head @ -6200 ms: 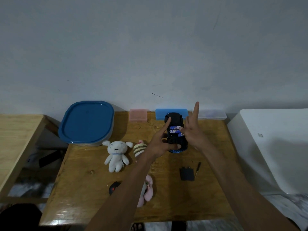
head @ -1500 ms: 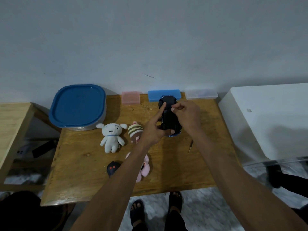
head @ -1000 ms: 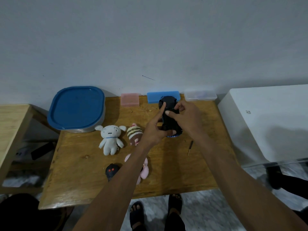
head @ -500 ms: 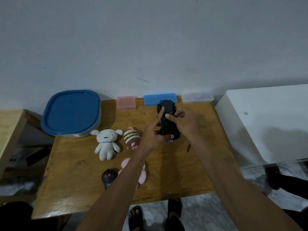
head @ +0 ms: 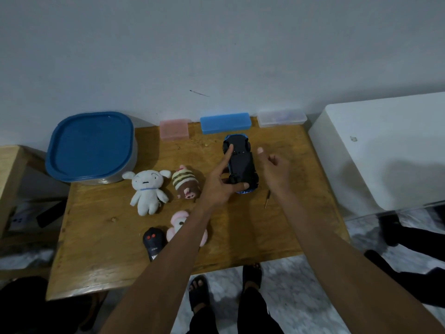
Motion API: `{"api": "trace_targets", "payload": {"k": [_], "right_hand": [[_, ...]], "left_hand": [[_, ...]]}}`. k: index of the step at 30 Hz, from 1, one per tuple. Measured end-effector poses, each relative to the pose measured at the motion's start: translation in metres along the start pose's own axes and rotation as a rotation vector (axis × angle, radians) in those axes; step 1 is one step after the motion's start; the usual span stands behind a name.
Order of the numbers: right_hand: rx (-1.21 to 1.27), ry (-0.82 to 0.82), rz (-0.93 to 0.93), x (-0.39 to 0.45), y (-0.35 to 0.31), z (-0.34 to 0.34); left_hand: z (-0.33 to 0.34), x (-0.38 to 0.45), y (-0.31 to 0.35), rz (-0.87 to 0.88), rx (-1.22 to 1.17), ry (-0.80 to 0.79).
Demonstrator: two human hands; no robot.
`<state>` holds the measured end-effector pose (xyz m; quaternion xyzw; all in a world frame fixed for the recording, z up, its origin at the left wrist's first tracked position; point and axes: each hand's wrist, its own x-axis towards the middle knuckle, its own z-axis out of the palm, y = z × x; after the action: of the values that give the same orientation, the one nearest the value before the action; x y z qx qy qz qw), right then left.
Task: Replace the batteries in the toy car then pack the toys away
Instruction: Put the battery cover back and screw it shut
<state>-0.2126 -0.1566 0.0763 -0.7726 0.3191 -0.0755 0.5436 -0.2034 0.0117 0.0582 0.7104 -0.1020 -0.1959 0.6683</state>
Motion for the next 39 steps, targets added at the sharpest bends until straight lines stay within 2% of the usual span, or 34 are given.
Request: {"api": "trace_targets", "payload": {"k": [3,6,10,15,19,21,24,27,34,39], "right_hand": [[-0.114,0.079,0.164,0.001,0.029,-0.010],[-0.305,0.060,0.284,0.000,0.054,-0.016],[-0.459,0.013,0.333,-0.005,0.072,-0.017],[-0.517,0.008,0.345,0.000,0.077,-0.015],[-0.346,0.018,0.316,0.008,0.061,-0.015],[-0.126,0.088,0.259,0.012,0.040,-0.017],[0.247,0.069,0.185,0.016,-0.001,-0.021],[0.411,0.038,0.077,0.015,-0.039,-0.021],[0.391,-0.047,-0.134,0.005,-0.076,-0.011],[0.332,-0.057,-0.177,-0.001,-0.077,-0.004]], "left_hand": [[0.001,0.000,-0.005,-0.015,-0.004,0.005],[0.000,-0.001,-0.010,-0.017,-0.009,-0.005],[-0.002,-0.002,-0.015,-0.033,-0.011,-0.024],[-0.005,-0.006,-0.021,-0.060,-0.038,-0.025],[-0.008,-0.005,-0.018,-0.065,-0.057,-0.004],[-0.010,-0.004,-0.014,-0.073,-0.065,0.007],[-0.012,-0.001,-0.005,-0.062,-0.067,0.023],[-0.013,0.001,0.004,-0.045,-0.053,0.024],[-0.014,0.000,0.019,-0.007,-0.059,0.032],[-0.019,0.000,0.024,0.005,-0.069,0.029]]}}
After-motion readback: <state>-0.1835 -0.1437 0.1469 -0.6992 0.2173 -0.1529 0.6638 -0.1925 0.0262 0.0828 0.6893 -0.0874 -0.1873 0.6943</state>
